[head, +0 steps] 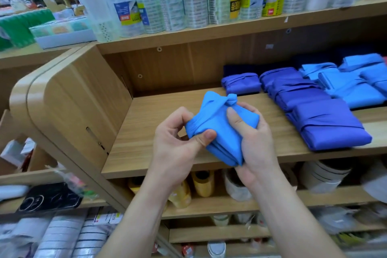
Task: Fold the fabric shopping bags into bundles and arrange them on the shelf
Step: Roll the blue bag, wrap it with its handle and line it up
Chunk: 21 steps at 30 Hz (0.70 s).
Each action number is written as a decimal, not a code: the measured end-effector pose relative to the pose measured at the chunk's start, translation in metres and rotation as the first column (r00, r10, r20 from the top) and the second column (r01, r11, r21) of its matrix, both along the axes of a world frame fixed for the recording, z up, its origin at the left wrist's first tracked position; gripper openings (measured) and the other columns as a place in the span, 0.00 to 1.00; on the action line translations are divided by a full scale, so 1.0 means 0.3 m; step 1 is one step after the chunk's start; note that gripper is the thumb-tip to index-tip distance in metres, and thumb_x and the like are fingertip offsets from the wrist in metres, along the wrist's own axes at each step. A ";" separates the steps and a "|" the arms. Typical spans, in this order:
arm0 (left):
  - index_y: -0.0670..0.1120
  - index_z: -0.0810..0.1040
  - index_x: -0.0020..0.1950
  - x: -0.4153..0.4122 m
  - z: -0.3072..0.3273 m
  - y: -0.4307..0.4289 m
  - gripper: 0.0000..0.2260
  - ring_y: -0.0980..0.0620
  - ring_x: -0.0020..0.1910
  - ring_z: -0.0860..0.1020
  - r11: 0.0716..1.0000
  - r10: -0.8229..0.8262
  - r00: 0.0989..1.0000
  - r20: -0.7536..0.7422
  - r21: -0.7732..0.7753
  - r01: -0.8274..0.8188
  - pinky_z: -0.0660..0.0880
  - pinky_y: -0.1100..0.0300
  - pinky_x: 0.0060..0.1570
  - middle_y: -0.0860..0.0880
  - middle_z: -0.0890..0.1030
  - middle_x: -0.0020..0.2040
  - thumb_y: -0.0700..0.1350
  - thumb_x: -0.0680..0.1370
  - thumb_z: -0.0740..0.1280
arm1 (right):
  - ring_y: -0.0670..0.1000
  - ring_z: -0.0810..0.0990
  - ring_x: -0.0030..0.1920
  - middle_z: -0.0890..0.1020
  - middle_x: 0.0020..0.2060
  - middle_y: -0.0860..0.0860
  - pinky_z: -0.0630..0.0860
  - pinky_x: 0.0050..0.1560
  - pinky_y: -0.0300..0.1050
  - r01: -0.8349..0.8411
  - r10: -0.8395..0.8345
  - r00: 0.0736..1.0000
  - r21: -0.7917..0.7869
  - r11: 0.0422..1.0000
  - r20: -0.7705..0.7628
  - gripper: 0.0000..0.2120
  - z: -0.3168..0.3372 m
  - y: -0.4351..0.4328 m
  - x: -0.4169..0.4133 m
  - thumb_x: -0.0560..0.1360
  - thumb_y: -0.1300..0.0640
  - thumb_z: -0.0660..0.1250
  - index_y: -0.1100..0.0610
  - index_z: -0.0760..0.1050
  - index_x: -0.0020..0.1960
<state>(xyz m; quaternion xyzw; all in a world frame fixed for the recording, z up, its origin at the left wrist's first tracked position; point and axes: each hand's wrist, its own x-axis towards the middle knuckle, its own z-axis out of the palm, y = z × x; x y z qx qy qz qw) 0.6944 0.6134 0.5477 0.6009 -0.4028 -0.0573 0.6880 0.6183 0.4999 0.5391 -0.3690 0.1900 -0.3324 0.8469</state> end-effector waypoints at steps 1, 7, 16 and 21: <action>0.36 0.70 0.38 0.010 0.003 0.002 0.18 0.46 0.35 0.68 1.000 0.012 1.000 0.026 0.019 -0.013 0.69 0.54 0.36 0.41 0.71 0.34 0.48 0.68 0.74 | 0.56 0.84 0.50 0.84 0.53 0.55 0.82 0.44 0.52 -0.081 0.081 0.997 -0.017 0.997 0.007 0.22 -0.005 0.003 -0.011 0.67 0.57 0.74 0.53 0.73 0.59; 0.37 0.74 0.38 -0.010 -0.011 -0.029 0.11 0.55 0.35 0.73 0.980 0.198 0.978 0.061 0.010 -0.199 0.74 0.60 0.36 0.44 0.76 0.35 0.38 0.71 0.76 | 0.53 0.82 0.36 0.84 0.45 0.57 0.73 0.26 0.42 -0.160 0.159 0.987 -0.020 0.987 -0.016 0.25 0.017 0.022 -0.007 0.63 0.61 0.74 0.57 0.75 0.60; 0.41 0.79 0.44 -0.037 -0.068 -0.081 0.06 0.42 0.48 0.78 0.968 0.226 0.972 -0.067 -0.098 -0.232 0.77 0.44 0.51 0.38 0.79 0.46 0.40 0.73 0.75 | 0.57 0.86 0.47 0.85 0.48 0.56 0.83 0.38 0.49 0.237 -0.241 0.970 0.100 0.966 0.030 0.20 0.063 0.039 0.042 0.70 0.76 0.68 0.57 0.76 0.54; 0.43 0.82 0.45 -0.032 -0.080 -0.082 0.08 0.56 0.46 0.77 0.975 0.212 0.966 -0.147 -0.044 -0.220 0.75 0.64 0.47 0.38 0.77 0.52 0.45 0.71 0.76 | 0.54 0.84 0.39 0.85 0.45 0.55 0.75 0.26 0.42 0.275 -0.280 0.960 0.149 0.950 0.011 0.18 0.052 0.029 0.056 0.71 0.74 0.69 0.54 0.76 0.53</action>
